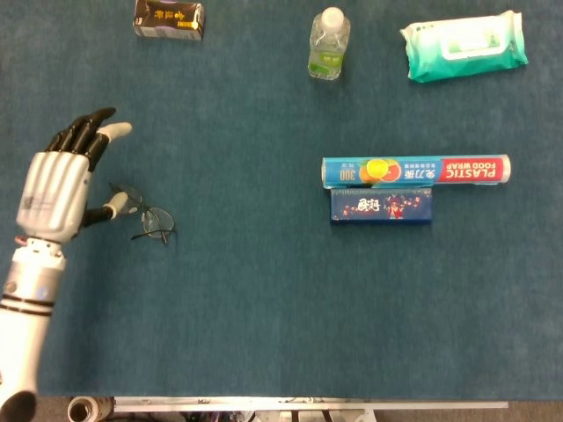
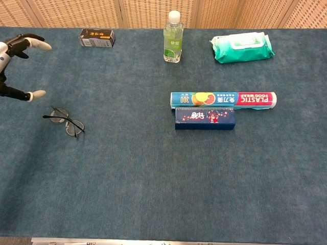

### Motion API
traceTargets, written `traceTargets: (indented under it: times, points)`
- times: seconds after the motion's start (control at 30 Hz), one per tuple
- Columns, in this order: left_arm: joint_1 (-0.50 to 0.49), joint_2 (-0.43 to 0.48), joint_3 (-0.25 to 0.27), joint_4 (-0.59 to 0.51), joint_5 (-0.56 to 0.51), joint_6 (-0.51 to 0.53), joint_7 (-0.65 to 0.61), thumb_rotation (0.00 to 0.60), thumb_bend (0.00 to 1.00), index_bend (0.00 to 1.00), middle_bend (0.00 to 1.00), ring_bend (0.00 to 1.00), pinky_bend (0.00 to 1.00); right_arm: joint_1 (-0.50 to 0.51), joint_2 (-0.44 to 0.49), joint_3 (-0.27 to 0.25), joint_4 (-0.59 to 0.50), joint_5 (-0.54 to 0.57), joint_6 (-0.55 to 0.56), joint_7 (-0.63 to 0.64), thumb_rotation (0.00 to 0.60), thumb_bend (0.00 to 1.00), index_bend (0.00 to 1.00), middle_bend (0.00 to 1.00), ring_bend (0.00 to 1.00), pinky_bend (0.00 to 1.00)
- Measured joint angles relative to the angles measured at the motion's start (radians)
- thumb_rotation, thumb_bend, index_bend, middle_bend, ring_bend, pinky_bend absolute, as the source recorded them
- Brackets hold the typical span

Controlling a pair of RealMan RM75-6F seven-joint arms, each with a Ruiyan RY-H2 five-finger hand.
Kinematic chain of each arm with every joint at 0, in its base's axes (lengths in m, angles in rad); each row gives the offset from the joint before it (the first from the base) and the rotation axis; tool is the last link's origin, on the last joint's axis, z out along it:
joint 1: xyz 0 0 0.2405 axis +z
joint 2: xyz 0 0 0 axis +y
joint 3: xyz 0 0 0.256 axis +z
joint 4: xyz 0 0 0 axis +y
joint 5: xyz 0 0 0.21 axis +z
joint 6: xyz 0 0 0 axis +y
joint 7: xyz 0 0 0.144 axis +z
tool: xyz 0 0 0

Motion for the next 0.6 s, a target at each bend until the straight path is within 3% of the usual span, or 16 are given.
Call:
traceTargets:
  times: [0.13,0.4,0.6]
  points:
    - [0.024,0.032,0.026,-0.044,0.071,0.047,-0.024,0.6,0.17,0.22,0.14,0.13,0.09,-0.001,0.001,0.0,-0.001,-0.001,0.003,0.002,0.6,0.04,0.23,0.21,0.18,0.3]
    - [0.055,0.06,0.088,-0.107,0.207,0.102,-0.069,0.6,0.17,0.22,0.11,0.1,0.07,-0.001,0.001,-0.002,-0.002,-0.005,0.0,0.003,0.6,0.04,0.23,0.21,0.18,0.3]
    - [0.065,0.013,0.116,-0.094,0.249,0.108,-0.04,0.6,0.17,0.22,0.11,0.1,0.05,-0.003,0.004,-0.003,-0.005,-0.005,0.001,0.008,0.6,0.04,0.23,0.21,0.18,0.3]
